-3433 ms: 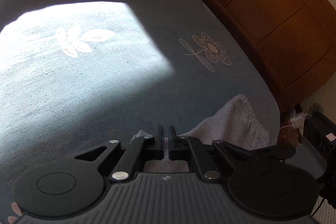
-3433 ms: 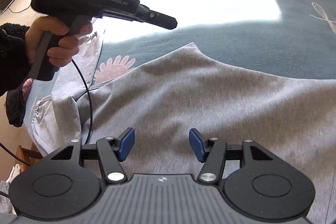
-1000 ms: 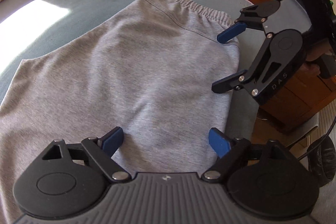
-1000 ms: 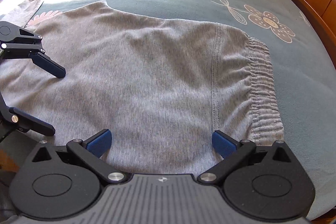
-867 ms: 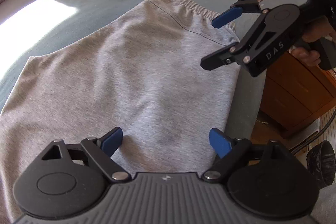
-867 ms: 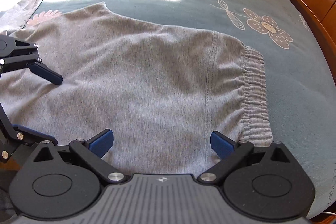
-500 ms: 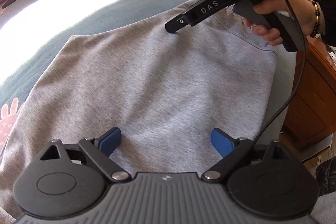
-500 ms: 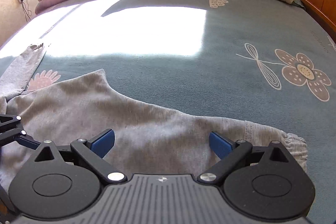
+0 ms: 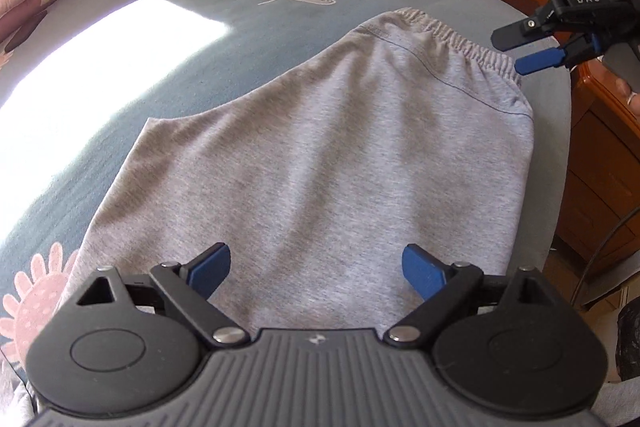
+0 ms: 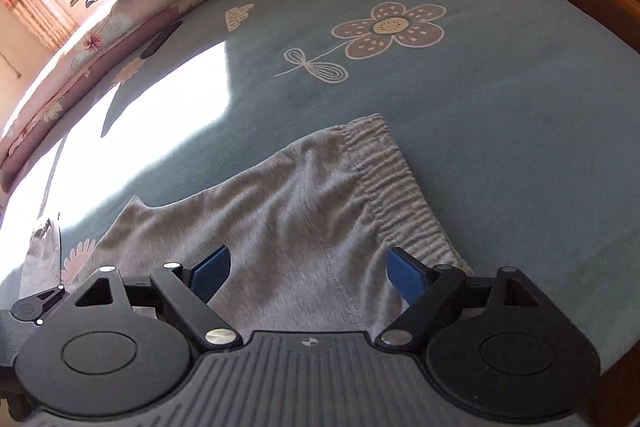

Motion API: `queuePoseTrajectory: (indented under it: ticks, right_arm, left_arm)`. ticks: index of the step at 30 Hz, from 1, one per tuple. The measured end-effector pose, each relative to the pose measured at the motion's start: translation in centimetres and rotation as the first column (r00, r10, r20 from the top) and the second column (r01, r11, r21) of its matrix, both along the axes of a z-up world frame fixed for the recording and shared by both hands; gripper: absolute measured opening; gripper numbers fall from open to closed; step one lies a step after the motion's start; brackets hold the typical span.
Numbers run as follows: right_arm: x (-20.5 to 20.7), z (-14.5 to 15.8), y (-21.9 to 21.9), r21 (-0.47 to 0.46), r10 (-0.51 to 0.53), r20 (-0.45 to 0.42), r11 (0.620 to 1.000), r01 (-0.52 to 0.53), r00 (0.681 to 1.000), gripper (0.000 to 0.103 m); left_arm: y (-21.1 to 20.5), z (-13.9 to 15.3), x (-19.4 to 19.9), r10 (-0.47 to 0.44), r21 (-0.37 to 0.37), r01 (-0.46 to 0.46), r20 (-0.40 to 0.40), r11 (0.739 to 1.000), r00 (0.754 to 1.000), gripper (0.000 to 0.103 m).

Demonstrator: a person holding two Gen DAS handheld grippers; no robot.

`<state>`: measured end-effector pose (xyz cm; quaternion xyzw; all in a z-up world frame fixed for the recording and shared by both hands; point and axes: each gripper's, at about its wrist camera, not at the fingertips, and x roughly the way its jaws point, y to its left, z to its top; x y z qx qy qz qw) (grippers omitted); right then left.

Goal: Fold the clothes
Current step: 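Smooth the folded sweatpants flat with both open grippers, then grasp the waistband of the folded grey sweatpants with the right gripper and lift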

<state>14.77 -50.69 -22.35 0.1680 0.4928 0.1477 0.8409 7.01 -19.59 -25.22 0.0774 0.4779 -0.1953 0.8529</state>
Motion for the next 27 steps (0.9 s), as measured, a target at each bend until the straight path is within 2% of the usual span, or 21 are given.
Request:
queuePoseTrajectory:
  ticks: [2, 4, 8, 11, 15, 20, 22, 24, 25, 27]
  right_arm:
    - [-1.5, -1.3, -2.9, 0.095, -0.122, -0.051, 0.987, 0.127, 0.991, 0.091]
    - [-2.3, -2.7, -5.0, 0.185, -0.207, -0.09, 0.958, 0.22, 0.974, 0.091]
    - [-2.8, -5.9, -7.8, 0.331, -0.304, -0.153, 0.881, 0.338, 0.94, 0.091]
    - [-2.6, -7.3, -8.4, 0.387, -0.329, -0.166, 0.845, 0.368, 0.93, 0.092]
    - [-1.3, -8.6, -8.4, 0.449, -0.324, -0.159, 0.818, 0.36, 0.933, 0.096]
    - [0.8, -9.5, -9.2, 0.514, -0.286, -0.166, 0.792, 0.33, 0.944, 0.1]
    - [1.3, -9.4, -9.7, 0.522, -0.253, -0.172, 0.796, 0.306, 0.952, 0.1]
    - [1.5, -9.1, -10.1, 0.526, -0.223, -0.177, 0.802, 0.283, 0.959, 0.1]
    - [1.5, -8.8, -10.3, 0.519, -0.217, -0.175, 0.808, 0.277, 0.96, 0.099]
    - [1.1, -8.0, -10.6, 0.469, -0.212, -0.161, 0.843, 0.264, 0.964, 0.085]
  left_arm:
    - [-1.8, 1.2, 0.6, -0.084, 0.017, 0.084, 0.043, 0.996, 0.995, 0.093]
    - [-3.7, 1.8, 1.1, -0.176, 0.029, 0.174, 0.081, 0.984, 0.981, 0.093]
    - [-9.7, 1.4, 2.4, -0.387, 0.116, 0.371, 0.184, 0.921, 0.904, 0.093]
    - [-12.9, 0.5, 2.9, -0.47, 0.165, 0.442, 0.215, 0.882, 0.856, 0.093]
    - [-15.9, -0.5, 3.8, -0.528, 0.206, 0.49, 0.219, 0.847, 0.821, 0.093]
    - [-18.4, -1.1, 4.3, -0.553, 0.204, 0.516, 0.226, 0.832, 0.802, 0.093]
    - [-19.4, -1.4, 4.3, -0.558, 0.21, 0.518, 0.237, 0.829, 0.796, 0.093]
    - [-20.3, -1.4, 4.6, -0.546, 0.195, 0.511, 0.251, 0.837, 0.799, 0.093]
    - [-20.6, -1.3, 4.7, -0.538, 0.183, 0.506, 0.256, 0.843, 0.803, 0.093]
    - [-21.1, -1.2, 4.9, -0.525, 0.166, 0.498, 0.265, 0.851, 0.809, 0.093]
